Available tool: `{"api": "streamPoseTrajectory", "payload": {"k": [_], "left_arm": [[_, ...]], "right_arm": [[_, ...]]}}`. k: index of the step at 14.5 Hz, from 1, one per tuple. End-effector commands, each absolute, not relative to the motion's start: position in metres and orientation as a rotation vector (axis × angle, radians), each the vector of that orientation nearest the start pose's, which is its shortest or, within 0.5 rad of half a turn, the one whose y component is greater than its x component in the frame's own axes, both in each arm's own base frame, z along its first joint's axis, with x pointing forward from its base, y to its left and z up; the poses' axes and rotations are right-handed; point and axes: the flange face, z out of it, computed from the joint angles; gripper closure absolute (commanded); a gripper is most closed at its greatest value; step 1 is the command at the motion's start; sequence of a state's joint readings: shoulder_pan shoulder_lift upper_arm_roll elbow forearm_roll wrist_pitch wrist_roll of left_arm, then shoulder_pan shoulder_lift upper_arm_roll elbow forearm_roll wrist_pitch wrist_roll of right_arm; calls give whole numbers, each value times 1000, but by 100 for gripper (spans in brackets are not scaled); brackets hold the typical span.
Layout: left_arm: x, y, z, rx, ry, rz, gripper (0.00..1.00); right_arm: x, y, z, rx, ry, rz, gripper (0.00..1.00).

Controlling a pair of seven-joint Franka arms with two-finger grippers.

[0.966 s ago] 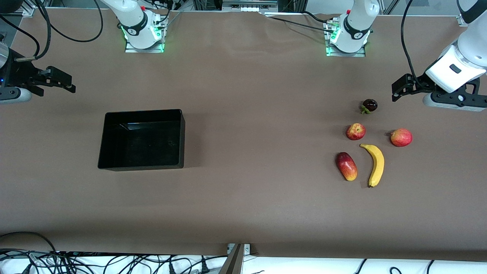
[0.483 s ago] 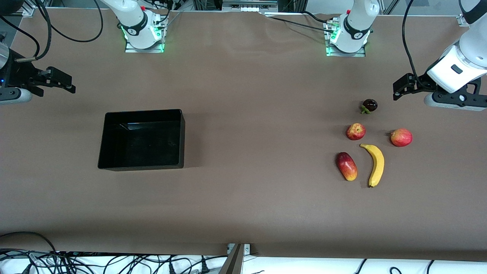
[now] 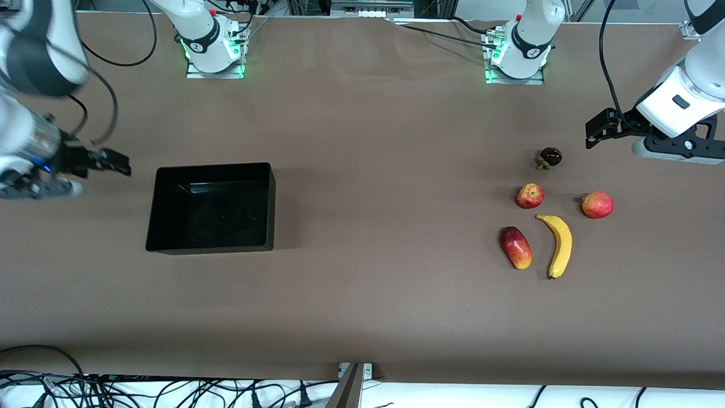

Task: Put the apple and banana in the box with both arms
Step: 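Reach the right gripper down to the rim of the black box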

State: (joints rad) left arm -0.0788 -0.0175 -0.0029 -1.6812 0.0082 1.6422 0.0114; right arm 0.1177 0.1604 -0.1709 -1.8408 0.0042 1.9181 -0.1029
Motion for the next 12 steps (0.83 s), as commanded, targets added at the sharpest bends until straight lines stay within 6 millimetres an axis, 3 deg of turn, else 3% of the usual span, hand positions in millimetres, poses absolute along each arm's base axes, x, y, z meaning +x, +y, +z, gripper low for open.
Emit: {"api": "streamPoseTrajectory", "payload": {"k": [1, 6, 8, 10, 12], "left_arm": [[553, -43, 593, -3105, 158, 53, 0], [552, -41, 593, -3107, 143, 68, 0], [553, -43, 593, -3108, 148, 65, 0], [557, -47, 595, -3107, 143, 55, 0], [558, -48, 595, -3108, 138, 53, 0]], "right_arm": [[594, -46, 358, -3177, -30, 131, 0], [590, -52, 267, -3184, 3, 113, 0], [585, -54, 246, -3182, 27, 118, 3], [578, -54, 236, -3165, 53, 158, 19], [576, -54, 232, -3160, 61, 174, 50]]}}
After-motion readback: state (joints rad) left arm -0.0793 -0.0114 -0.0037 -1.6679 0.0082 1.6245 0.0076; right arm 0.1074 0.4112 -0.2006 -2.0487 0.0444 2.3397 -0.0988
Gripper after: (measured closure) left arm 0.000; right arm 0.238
